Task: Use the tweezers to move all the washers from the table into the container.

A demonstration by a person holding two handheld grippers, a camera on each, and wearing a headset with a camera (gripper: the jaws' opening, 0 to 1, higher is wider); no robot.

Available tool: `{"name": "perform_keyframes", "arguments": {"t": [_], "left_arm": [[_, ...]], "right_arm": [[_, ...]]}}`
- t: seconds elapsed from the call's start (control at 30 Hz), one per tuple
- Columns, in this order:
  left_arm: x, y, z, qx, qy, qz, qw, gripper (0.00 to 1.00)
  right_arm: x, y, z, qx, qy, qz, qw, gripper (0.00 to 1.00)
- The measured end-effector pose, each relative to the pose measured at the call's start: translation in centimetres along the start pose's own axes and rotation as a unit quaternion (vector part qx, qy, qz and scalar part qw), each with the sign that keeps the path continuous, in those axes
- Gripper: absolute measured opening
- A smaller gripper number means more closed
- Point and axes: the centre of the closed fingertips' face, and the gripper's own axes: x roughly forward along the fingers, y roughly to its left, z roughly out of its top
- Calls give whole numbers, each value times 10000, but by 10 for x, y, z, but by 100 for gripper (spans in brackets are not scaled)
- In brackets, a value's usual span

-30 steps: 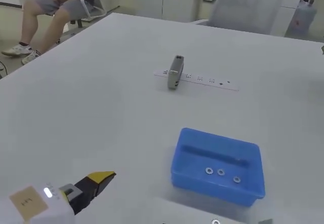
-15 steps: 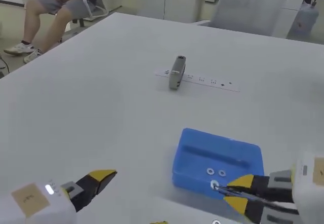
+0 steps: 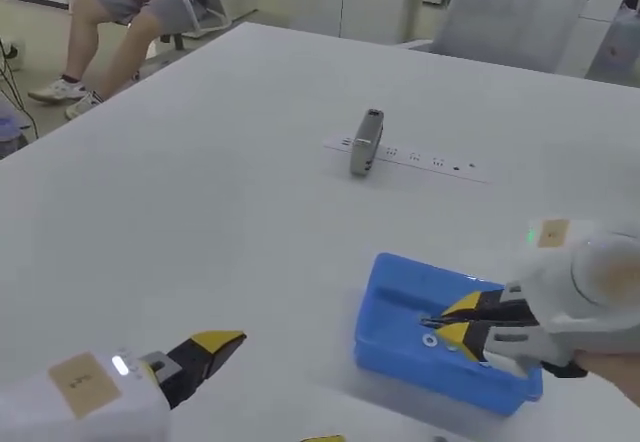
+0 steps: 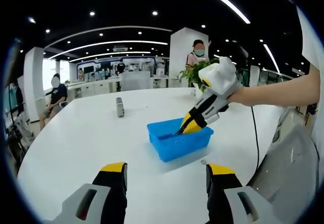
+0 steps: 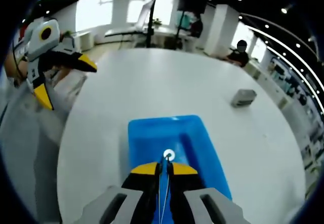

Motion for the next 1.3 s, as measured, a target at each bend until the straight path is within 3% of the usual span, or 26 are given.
{"name": "perform_keyframes", "arguments": {"t": [0.3,0.83,0.93,1.03,1.1,1.13,1.17,1.23,1.27,1.3], "left_arm": [[0,0,0,9,6,-2,10000,62],[0,-1,1,42,3,-23,10000,61],[1,-4,7,29,2,-126,9999,58],[6,-9,14,250,168,-294,9991,51],[11,-7,18,688,408,-370,9961,44],[18,-4,27,1013,437,-392,9931,40],[27,-3,37,1121,366,-478,9919,39],[40,-3,49,931,235,-610,9935,40],[51,-7,56,776,131,-839,9934,40],[59,-9,56,794,175,-985,9918,40]], "right_arm": [[19,-1,-6,-121,368,312,9988,5],[20,-1,-10,-212,611,388,9972,4],[20,1,-6,-249,621,408,9969,4],[17,4,-5,-357,663,430,9962,4],[15,6,-3,-372,652,447,9962,4],[14,7,-2,-323,618,464,9965,4],[12,8,-1,-259,589,483,9968,4],[11,8,0,-204,548,475,9972,4],[10,7,0,-122,514,471,9975,4],[9,7,1,-60,487,467,9977,4]]}}
